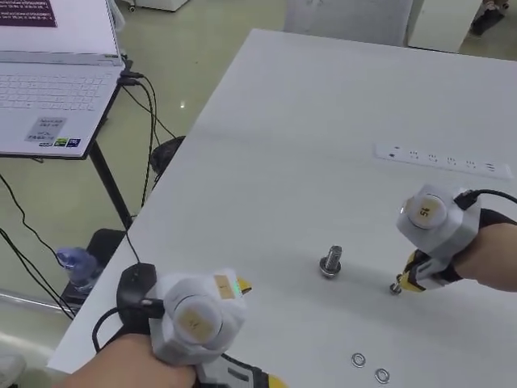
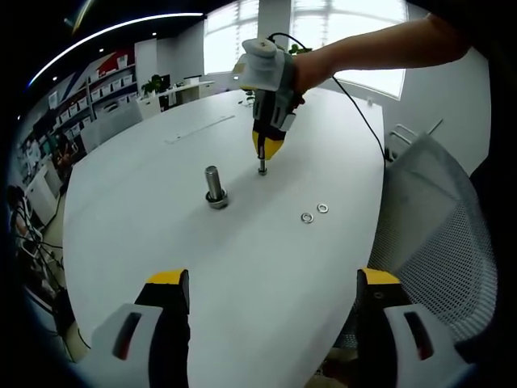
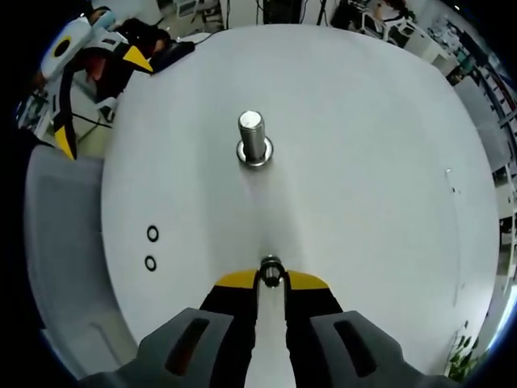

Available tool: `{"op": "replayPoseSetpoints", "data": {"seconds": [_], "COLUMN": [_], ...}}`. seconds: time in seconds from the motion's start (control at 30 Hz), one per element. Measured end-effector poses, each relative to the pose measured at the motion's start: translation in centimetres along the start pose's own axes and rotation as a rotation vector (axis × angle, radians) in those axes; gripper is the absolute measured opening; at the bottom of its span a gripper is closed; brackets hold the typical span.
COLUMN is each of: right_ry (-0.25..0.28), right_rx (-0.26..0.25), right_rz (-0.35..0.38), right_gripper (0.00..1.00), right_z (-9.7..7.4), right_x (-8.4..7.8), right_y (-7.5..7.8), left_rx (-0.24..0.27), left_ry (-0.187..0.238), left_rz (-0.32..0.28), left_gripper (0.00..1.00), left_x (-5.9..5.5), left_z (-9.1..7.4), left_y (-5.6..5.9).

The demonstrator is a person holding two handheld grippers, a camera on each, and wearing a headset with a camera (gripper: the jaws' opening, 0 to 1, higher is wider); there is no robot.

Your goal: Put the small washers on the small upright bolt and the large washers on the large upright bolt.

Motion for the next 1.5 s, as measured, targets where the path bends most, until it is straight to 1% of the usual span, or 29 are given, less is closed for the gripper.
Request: {"op": "replayPoseSetpoints", "data": {"seconds": [0.33,0.43,0.77,0.97,1.1,1.3,1.37,1.43,1.5], "right_ry": [-0.014,-0.017,-0.030,-0.033,-0.032,-0.024,-0.016,-0.010,-0.007], "right_rx": [0.010,0.011,0.013,0.005,0.005,-0.010,-0.012,-0.005,-0.010], "right_rz": [0.001,0.002,-0.002,-0.010,-0.004,-0.005,-0.003,0.008,0.010], "right_gripper": [0.13,0.13,0.13,0.13,0.13,0.14,0.15,0.17,0.18], "right_z": [1.2,1.4,1.9,2.2,2.3,2.3,2.3,2.3,2.1], "right_x": [0.0,0.0,-0.2,-0.2,-0.3,-0.2,-0.2,-0.2,-0.2], "right_y": [-0.3,-0.3,-0.2,0.0,0.2,0.4,0.5,0.5,0.6], "left_rx": [0.007,0.009,0.007,-0.009,-0.015,-0.019,-0.027,-0.026,-0.024], "left_ry": [0.001,0.006,0.002,-0.006,-0.005,-0.004,-0.007,-0.003,-0.002], "left_rz": [-0.009,-0.012,-0.010,-0.014,-0.019,-0.022,-0.022,-0.022,-0.024], "left_gripper": [0.83,0.83,0.83,0.80,0.80,0.79,0.78,0.78,0.77], "left_x": [0.0,0.1,0.0,-0.2,-0.2,-0.2,-0.2,-0.2,-0.3], "left_z": [-0.2,-0.3,-0.4,-0.3,-0.4,-0.6,-0.6,-0.8,-0.8], "left_y": [-0.2,-0.3,-0.4,-0.1,-0.1,-0.1,0.0,0.0,0.0]}}
Point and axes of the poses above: the centre of the closed fingertips' face, and the gripper's own axes: z roughly forward along the fingers, y roughly to its right, x roughly out of its top, the point moved 10 cm from there along -z, roughly backward along the fingers, and after that the axes turned 3 degrees about x, right-handed, at the moved point
